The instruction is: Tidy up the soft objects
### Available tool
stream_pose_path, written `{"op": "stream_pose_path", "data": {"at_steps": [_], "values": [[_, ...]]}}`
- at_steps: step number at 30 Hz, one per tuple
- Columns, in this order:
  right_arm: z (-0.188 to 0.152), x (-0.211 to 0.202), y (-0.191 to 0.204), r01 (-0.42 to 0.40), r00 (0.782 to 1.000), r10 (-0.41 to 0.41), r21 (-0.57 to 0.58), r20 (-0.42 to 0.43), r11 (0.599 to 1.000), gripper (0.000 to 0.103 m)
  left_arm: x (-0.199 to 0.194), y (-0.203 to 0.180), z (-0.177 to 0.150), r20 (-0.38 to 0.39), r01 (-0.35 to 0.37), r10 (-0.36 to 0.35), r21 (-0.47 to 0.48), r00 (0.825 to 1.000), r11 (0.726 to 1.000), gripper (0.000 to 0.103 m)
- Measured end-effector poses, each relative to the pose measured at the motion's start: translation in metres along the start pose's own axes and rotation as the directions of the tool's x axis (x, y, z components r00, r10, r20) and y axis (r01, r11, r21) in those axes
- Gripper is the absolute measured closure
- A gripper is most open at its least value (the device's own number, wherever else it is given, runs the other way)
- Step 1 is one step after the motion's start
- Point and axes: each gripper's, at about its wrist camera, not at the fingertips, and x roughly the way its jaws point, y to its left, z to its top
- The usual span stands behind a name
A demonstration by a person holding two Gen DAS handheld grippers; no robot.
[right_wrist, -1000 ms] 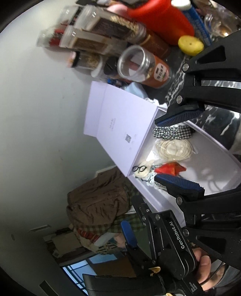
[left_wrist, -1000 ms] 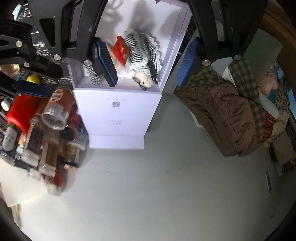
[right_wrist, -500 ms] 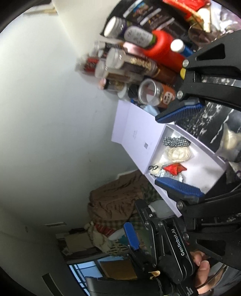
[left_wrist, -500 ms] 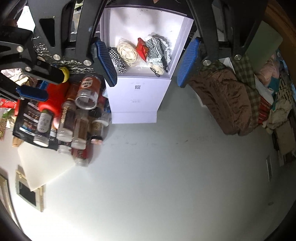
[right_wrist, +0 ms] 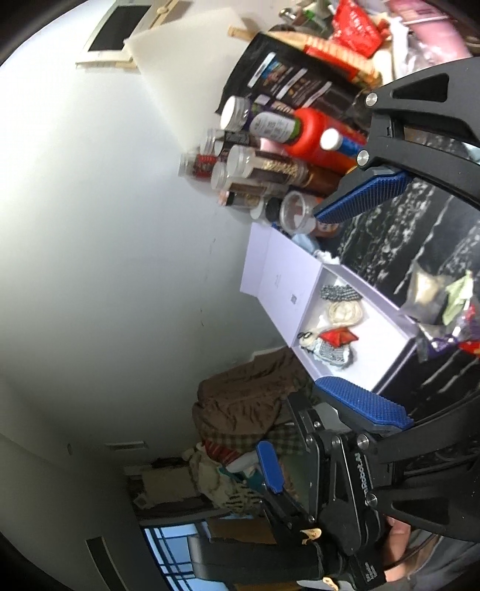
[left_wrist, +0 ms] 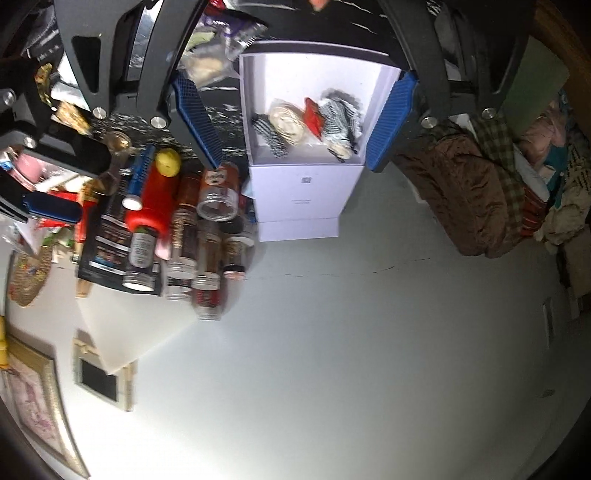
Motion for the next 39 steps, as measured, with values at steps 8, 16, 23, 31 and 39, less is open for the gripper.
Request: {"op": "stream_pose_path", "data": {"at_steps": [8, 16, 23, 31, 39], "values": [[-0.028, -0.026, -0.001, 0.028, 0.999, -0.027, 0.035, -0.021, 0.999, 0.016, -0.029, -0.014, -0.015, 0.027, 0.038, -0.039, 0.012, 0.999, 0.999, 0.022], [-0.064, -0.033, -0.007, 0.026, 0.997, -0.018, 0.099, -0.079, 0.995, 0.016, -0.045, -0.036, -0.039, 0.004, 0.107, -0.107, 0.048, 0.994, 0.993, 0.022], [-0.102, -0.042, -0.014, 0.035, 0.991, -0.011, 0.174, -0.135, 0.984, 0.016, -0.045, -0.043, -0.068, -0.048, 0.183, -0.181, 0.031, 0.982, 0.983, 0.022], [-0.149, -0.047, -0.018, 0.083, 0.981, -0.040, 0.224, -0.188, 0.971, 0.016, -0.041, -0.047, -0.094, -0.106, 0.235, -0.232, 0.015, 0.967, 0.972, 0.022], [-0.190, -0.048, -0.019, 0.124, 0.962, -0.049, 0.270, -0.267, 0.955, 0.016, -0.034, -0.055, -0.123, -0.181, 0.282, -0.279, -0.012, 0.943, 0.959, 0.022]]}}
